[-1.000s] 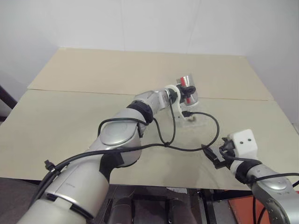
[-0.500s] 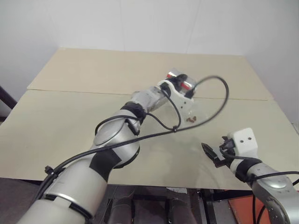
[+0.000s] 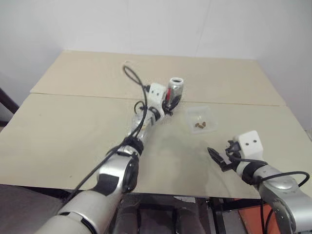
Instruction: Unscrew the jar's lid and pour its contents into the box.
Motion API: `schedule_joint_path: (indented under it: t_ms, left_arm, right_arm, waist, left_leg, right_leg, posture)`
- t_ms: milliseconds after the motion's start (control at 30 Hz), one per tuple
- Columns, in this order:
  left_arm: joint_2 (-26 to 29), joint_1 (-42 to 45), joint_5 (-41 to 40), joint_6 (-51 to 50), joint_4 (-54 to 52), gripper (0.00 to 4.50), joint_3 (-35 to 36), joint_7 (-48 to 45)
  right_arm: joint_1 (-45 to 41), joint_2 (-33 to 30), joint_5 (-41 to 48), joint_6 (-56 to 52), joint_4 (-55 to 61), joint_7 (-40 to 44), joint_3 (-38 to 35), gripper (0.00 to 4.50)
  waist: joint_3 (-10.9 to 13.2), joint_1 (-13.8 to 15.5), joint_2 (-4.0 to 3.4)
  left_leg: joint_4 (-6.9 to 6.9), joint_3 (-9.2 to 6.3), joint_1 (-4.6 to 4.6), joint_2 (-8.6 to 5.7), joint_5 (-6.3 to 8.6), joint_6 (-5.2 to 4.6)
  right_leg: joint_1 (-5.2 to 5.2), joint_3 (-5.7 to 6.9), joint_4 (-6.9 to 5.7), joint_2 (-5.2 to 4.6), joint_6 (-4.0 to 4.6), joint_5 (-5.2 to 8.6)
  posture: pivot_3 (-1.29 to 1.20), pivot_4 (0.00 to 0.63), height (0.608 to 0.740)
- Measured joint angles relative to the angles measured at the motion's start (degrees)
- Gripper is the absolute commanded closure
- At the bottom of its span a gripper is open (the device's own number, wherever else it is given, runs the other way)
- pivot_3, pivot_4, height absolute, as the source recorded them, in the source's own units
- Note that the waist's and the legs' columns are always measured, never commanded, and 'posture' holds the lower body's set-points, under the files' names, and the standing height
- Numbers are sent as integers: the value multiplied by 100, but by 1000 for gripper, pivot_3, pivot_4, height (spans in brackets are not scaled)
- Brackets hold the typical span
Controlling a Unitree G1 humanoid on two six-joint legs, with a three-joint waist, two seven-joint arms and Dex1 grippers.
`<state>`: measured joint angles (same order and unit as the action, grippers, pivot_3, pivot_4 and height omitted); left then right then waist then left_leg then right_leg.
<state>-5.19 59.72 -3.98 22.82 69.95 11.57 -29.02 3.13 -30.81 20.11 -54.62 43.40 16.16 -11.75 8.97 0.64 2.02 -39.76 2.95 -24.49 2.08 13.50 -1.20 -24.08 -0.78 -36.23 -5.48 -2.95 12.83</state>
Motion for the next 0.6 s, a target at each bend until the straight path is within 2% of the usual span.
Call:
schedule_joint_path:
  t_ms: [200, 400, 600]
  left_arm:
    - [17, -842, -57, 312, -313, 2525, -127, 112]
    - [37, -1074, 79, 617, -438, 2525, -419, 268]
    - [60, -1380, 180, 884, -382, 616, -622, 187]
  right_arm:
    - [-70, -30, -128, 117, -159, 48, 151, 22]
    - [-89, -44, -140, 166, -159, 126, 211, 22]
    - [-87, -44, -202, 168, -161, 127, 212, 0]
  waist:
    - [0, -8, 0]
    - [-6, 3, -4]
    - [-11, -1, -10]
  left_leg:
    - [-1, 0, 8, 0, 0, 0]
    - [0, -1, 17, 0, 1, -1]
    - [0, 0, 19, 0, 1, -1]
  right_leg:
    - [7, -2, -2, 1, 1, -1]
    - [17, -1, 2, 1, 0, -1]
    - [18, -1, 1, 1, 1, -1]
  posture:
    - [0, 150, 740]
    - [0, 150, 740]
    - [0, 150, 740]
